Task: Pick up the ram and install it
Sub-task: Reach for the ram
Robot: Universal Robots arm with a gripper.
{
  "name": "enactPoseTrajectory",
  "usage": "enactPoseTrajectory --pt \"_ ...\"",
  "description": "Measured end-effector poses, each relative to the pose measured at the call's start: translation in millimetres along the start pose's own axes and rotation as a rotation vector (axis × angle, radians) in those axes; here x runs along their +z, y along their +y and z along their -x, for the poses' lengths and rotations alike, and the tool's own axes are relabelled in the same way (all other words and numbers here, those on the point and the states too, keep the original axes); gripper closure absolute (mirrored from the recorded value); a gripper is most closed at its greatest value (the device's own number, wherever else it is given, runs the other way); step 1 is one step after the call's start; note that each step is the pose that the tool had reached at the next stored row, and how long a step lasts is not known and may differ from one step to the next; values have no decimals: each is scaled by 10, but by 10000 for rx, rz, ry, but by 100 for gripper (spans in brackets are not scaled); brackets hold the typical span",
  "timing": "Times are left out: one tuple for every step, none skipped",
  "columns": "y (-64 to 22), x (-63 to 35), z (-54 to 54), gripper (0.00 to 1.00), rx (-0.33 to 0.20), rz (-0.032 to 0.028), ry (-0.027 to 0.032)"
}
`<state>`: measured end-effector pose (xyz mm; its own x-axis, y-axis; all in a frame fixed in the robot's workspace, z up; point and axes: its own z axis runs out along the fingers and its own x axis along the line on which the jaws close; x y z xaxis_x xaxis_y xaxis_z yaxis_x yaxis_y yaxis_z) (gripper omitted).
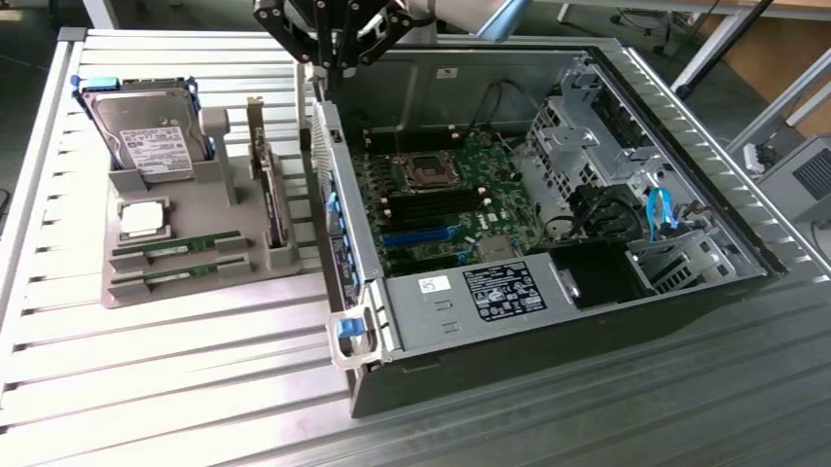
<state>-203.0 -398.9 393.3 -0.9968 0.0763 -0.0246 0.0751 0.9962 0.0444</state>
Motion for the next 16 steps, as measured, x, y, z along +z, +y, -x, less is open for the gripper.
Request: enactPoseTrajectory --pt "-1 -1 -19 91 0 -1 0" --pt "-3 -1 -40 91 0 0 0" --pt "-5 -2 -65 91 0 0 0" --pt "-7 -2 -85 91 0 0 -1" --pt "-8 -3 -104 91 -1 0 0" --pt "-11 -4 -141 91 -1 0 -1" --pt "-13 -5 -178 91 0 1 -2" --pt "-15 -6 -202 91 0 0 -1" --pt "-17 -6 -231 91 0 1 -2" --pt "-19 -7 -257 91 0 0 -2" --pt "-21 -8 -273 91 -1 0 -2" --pt "-22 -8 -289 91 -1 0 -4" --pt "-24 -9 -317 91 -1 0 -5" --pt "-26 -9 -345 91 -1 1 -5" --pt "-28 -10 -370 91 -1 1 -6" --pt "-31 -12 -412 91 0 0 -7"
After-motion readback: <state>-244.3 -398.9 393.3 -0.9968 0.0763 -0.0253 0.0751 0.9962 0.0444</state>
